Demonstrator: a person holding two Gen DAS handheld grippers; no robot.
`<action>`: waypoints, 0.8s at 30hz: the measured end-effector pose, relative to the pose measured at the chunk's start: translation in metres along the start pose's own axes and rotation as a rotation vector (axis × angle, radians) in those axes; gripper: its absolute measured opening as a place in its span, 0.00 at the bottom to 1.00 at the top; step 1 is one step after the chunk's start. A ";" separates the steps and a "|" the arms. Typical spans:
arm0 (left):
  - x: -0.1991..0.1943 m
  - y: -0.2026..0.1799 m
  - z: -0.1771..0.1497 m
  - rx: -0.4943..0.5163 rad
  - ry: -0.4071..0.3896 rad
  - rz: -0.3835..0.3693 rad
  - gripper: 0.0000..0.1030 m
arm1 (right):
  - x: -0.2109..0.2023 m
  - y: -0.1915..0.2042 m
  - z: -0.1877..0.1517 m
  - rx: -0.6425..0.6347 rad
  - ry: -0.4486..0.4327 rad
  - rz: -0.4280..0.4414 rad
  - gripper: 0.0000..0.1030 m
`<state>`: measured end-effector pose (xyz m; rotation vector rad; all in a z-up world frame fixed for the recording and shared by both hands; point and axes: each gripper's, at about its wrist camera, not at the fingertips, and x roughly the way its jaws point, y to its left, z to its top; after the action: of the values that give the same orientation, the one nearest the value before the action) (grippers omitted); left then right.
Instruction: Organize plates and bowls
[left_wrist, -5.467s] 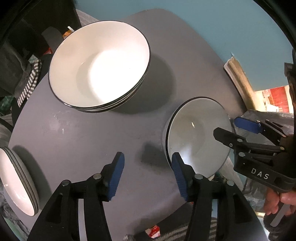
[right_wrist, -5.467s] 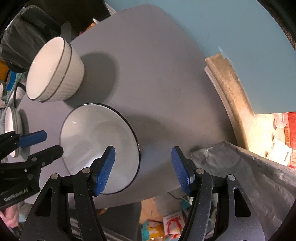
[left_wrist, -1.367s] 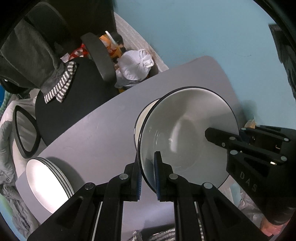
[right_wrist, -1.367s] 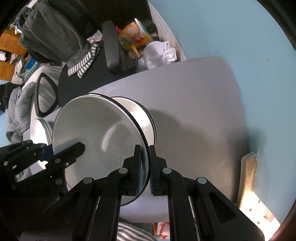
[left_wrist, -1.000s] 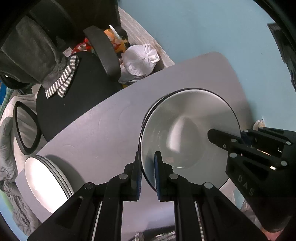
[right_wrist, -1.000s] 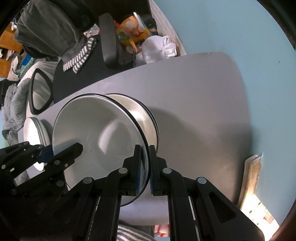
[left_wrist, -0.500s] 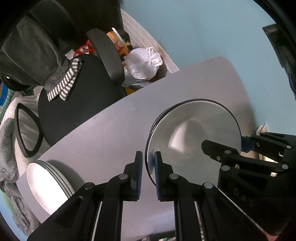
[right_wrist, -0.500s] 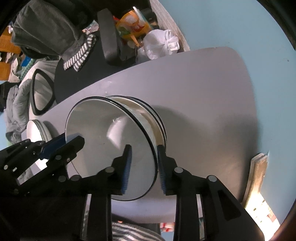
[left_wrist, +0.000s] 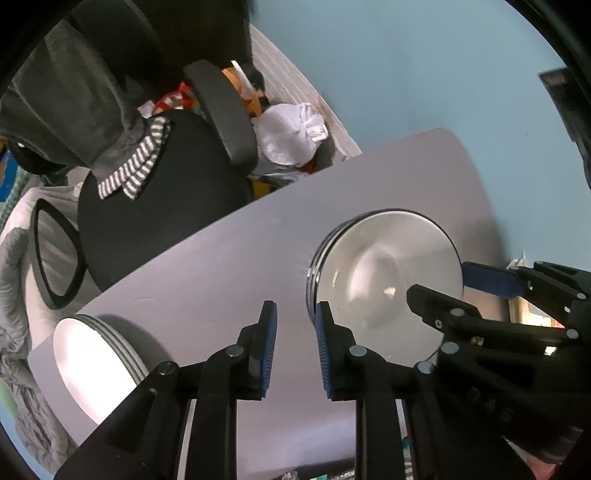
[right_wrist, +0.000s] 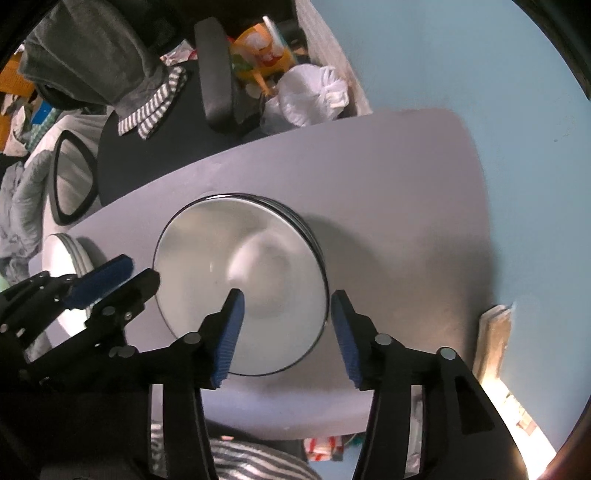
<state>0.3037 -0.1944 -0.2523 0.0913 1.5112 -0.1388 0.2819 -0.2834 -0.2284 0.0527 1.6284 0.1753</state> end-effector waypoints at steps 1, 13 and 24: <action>-0.002 0.001 0.000 -0.005 -0.003 -0.007 0.21 | -0.001 0.000 -0.001 0.003 -0.001 0.012 0.51; -0.035 0.007 -0.008 -0.027 -0.066 -0.029 0.26 | -0.014 0.000 -0.013 0.011 -0.041 0.008 0.51; -0.056 0.011 -0.031 -0.021 -0.115 -0.031 0.27 | -0.046 0.004 -0.033 -0.002 -0.140 -0.011 0.61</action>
<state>0.2712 -0.1768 -0.1982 0.0424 1.3998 -0.1501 0.2523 -0.2891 -0.1803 0.0538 1.4886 0.1613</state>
